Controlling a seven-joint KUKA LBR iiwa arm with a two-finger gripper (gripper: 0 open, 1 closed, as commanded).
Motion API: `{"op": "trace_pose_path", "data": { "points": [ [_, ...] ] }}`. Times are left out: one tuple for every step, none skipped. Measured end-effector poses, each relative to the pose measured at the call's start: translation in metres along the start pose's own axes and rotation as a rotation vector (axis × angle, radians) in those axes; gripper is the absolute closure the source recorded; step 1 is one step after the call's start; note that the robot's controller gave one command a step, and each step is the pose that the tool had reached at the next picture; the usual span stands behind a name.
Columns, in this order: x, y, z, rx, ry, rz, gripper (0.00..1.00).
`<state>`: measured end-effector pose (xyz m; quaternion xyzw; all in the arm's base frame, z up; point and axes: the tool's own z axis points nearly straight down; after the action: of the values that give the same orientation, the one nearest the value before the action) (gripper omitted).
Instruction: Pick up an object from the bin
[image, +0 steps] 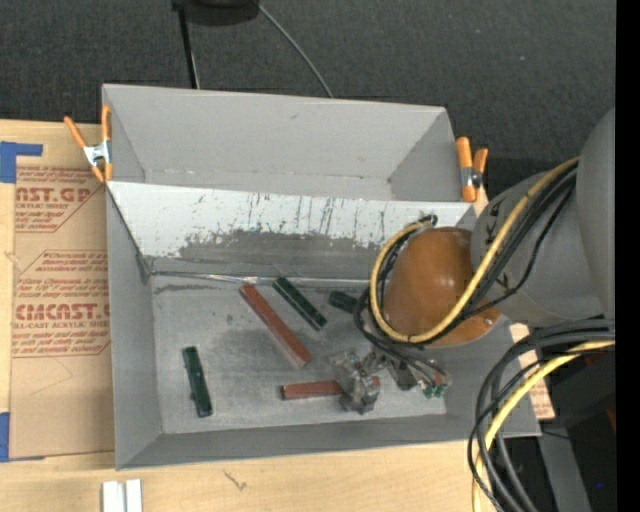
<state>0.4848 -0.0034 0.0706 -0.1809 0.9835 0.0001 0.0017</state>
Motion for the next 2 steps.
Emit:
{"op": "trace_pose_path", "data": {
  "points": [
    [0.0,0.0,0.0,0.0,0.0,0.0,1.0],
    [0.005,-0.001,-0.052,-0.004,0.01,0.018,1.0]
  ]
}}
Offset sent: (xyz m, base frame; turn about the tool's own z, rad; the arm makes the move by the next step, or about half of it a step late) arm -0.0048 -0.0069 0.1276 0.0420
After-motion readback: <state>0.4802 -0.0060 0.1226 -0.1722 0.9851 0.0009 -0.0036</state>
